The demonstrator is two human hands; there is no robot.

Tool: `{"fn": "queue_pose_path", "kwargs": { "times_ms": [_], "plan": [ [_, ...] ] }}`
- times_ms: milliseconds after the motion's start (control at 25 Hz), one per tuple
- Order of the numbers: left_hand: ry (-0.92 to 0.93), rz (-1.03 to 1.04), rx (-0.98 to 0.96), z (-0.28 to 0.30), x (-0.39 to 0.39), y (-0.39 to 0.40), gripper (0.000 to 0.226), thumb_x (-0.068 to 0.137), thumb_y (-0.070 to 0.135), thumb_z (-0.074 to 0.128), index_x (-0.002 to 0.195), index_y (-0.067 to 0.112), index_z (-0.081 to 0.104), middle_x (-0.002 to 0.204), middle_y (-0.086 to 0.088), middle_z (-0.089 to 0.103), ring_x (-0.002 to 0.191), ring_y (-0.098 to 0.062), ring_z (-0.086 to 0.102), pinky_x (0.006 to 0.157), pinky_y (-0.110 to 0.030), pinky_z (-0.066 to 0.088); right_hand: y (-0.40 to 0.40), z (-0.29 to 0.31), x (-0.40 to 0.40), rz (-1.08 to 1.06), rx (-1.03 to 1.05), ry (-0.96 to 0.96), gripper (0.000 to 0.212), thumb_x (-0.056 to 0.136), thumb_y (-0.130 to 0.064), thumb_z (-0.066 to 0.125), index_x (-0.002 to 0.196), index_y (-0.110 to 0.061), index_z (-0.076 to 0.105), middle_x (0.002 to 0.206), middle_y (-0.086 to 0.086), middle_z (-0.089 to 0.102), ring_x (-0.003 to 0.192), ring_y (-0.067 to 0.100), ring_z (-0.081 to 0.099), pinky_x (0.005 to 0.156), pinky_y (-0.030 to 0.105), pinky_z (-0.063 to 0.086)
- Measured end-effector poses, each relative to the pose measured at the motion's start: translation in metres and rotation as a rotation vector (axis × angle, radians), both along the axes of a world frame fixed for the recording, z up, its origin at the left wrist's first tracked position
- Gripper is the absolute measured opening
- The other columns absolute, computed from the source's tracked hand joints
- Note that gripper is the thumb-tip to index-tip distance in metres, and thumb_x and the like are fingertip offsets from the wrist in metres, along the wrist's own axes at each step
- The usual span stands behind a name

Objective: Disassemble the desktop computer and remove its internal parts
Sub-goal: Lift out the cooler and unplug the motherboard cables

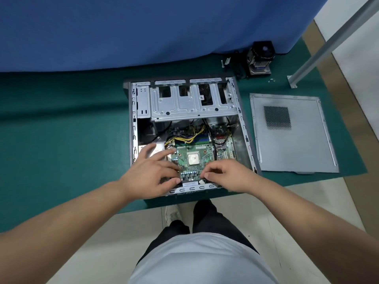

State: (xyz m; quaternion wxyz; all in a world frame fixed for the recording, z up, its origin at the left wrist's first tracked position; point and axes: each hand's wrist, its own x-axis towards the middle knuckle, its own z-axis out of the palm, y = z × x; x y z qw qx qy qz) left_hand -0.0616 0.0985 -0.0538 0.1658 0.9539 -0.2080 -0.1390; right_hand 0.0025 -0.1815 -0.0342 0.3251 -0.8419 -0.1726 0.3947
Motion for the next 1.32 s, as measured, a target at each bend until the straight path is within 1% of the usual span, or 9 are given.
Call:
{"fn": "queue_pose_path", "kwargs": {
  "times_ms": [200, 520, 600, 720, 840, 920, 1000, 1080, 1320],
  "plan": [
    [0.115, -0.039, 0.022, -0.002, 0.003, -0.008, 0.050, 0.099, 0.071, 0.030, 0.108, 0.046, 0.072, 0.108, 0.034, 0.068, 0.145, 0.008, 0.027, 0.122, -0.054, -0.013, 0.002, -0.002, -0.002, -0.062, 0.060, 0.041, 0.003, 0.090, -0.030, 0.077, 0.092, -0.032, 0.078, 0.076, -0.022, 0.071, 0.062, -0.005, 0.062, 0.054, 0.007, 0.043],
    [0.124, -0.039, 0.028, -0.001, 0.004, -0.015, 0.057, 0.098, 0.077, 0.022, 0.105, 0.049, 0.071, 0.100, 0.038, 0.068, 0.139, 0.004, 0.037, 0.121, -0.054, -0.016, 0.003, -0.006, -0.001, -0.057, 0.087, 0.099, 0.008, 0.087, -0.036, 0.080, 0.086, -0.031, 0.074, 0.081, -0.016, 0.073, 0.066, -0.001, 0.065, 0.059, 0.014, 0.048],
    [0.122, -0.042, 0.055, 0.001, 0.004, -0.017, 0.061, 0.098, 0.077, 0.017, 0.104, 0.048, 0.071, 0.102, 0.038, 0.067, 0.138, 0.004, 0.036, 0.121, -0.053, -0.017, 0.003, -0.005, -0.002, -0.037, 0.065, 0.087, 0.009, 0.087, -0.040, 0.079, 0.088, -0.032, 0.074, 0.085, -0.016, 0.072, 0.073, -0.001, 0.066, 0.066, 0.018, 0.050],
    [0.159, -0.029, -0.001, 0.000, 0.006, -0.015, 0.067, 0.098, 0.079, 0.012, 0.102, 0.047, 0.071, 0.104, 0.036, 0.067, 0.138, 0.007, 0.035, 0.121, -0.052, -0.016, -0.005, 0.002, 0.007, 0.117, -0.009, -0.102, 0.020, 0.093, -0.054, 0.065, 0.102, -0.037, 0.073, 0.105, -0.019, 0.069, 0.098, -0.003, 0.063, 0.094, 0.028, 0.053],
    [0.179, 0.033, -0.026, 0.002, 0.012, -0.015, 0.068, 0.099, 0.076, 0.010, 0.108, 0.045, 0.070, 0.107, 0.029, 0.068, 0.133, 0.007, 0.041, 0.123, -0.048, -0.010, -0.016, 0.010, 0.053, 0.005, -0.072, -0.521, 0.040, 0.097, -0.060, 0.046, 0.121, -0.034, 0.065, 0.129, -0.011, 0.061, 0.122, 0.009, 0.054, 0.109, 0.043, 0.046],
    [0.102, 0.042, 0.078, 0.003, 0.025, -0.024, 0.060, 0.101, 0.069, 0.017, 0.114, 0.042, 0.069, 0.110, 0.025, 0.068, 0.123, 0.001, 0.050, 0.122, -0.047, 0.007, -0.019, 0.009, 0.095, -0.046, -0.223, -0.734, 0.052, 0.099, -0.055, 0.046, 0.142, -0.027, 0.051, 0.152, -0.002, 0.046, 0.142, 0.020, 0.038, 0.118, 0.051, 0.035],
    [0.072, 0.079, 0.148, 0.003, 0.046, -0.038, 0.047, 0.103, 0.059, 0.028, 0.124, 0.037, 0.064, 0.122, 0.017, 0.067, 0.122, -0.009, 0.055, 0.114, -0.044, 0.027, -0.017, -0.002, 0.124, 0.027, -0.407, -0.752, 0.066, 0.102, -0.048, 0.047, 0.159, -0.020, 0.027, 0.170, 0.003, 0.015, 0.157, 0.025, 0.010, 0.127, 0.048, 0.013],
    [0.066, 0.130, 0.210, -0.001, 0.069, -0.053, 0.042, 0.102, 0.051, 0.038, 0.134, 0.030, 0.057, 0.136, 0.007, 0.062, 0.128, -0.019, 0.055, 0.107, -0.042, 0.037, -0.015, -0.019, 0.134, 0.052, -0.463, -0.720, 0.069, 0.105, -0.039, 0.045, 0.163, -0.016, 0.016, 0.172, 0.004, -0.007, 0.158, 0.025, -0.009, 0.127, 0.042, -0.001],
    [0.284, 0.199, 0.404, -0.025, 0.105, -0.090, 0.073, 0.099, 0.049, 0.050, 0.162, 0.023, 0.022, 0.165, -0.006, 0.032, 0.153, -0.027, 0.029, 0.119, -0.050, 0.027, -0.018, -0.033, 0.138, -0.027, -0.383, -0.762, 0.071, 0.095, -0.008, 0.052, 0.161, -0.019, 0.028, 0.172, -0.002, -0.003, 0.158, 0.023, -0.009, 0.125, 0.037, -0.006]
  ]
}}
